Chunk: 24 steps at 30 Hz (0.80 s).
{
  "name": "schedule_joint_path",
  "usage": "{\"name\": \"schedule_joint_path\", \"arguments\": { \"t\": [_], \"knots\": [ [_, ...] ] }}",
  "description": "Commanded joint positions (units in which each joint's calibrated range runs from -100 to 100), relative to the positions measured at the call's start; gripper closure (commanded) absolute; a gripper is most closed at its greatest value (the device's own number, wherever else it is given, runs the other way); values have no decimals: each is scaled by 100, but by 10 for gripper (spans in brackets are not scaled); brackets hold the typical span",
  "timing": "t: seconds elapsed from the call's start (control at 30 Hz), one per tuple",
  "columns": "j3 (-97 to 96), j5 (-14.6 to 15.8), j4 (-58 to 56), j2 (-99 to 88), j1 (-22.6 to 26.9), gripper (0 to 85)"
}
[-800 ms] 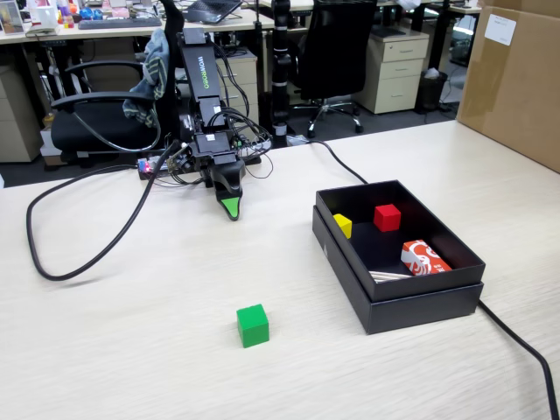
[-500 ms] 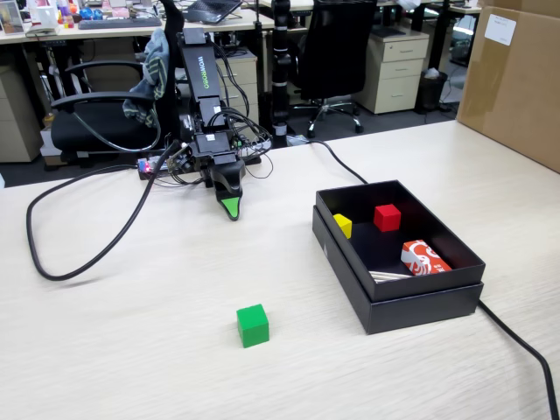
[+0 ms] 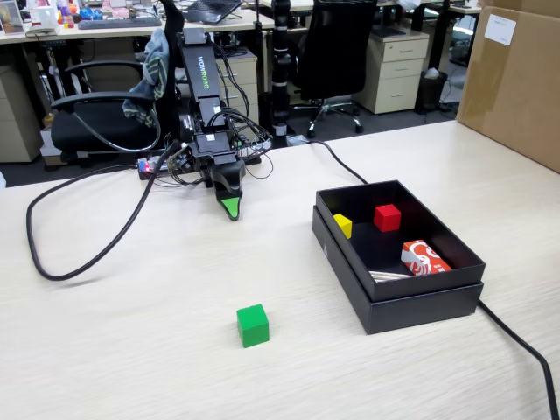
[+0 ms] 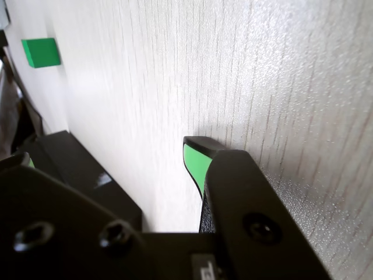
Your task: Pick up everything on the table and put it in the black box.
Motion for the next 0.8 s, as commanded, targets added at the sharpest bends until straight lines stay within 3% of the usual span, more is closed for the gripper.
{"name": "schedule_joint_path", "arguments": {
  "t": [0.0, 0.3, 0.6, 0.77],
  "knots": [
    [-66, 0, -79, 12, 0, 358],
    [1213, -5, -1574, 12, -34, 359],
    [5211, 73, -5056, 1596, -29, 382],
    [7287, 54, -6092, 3122, -88, 382]
  ]
}}
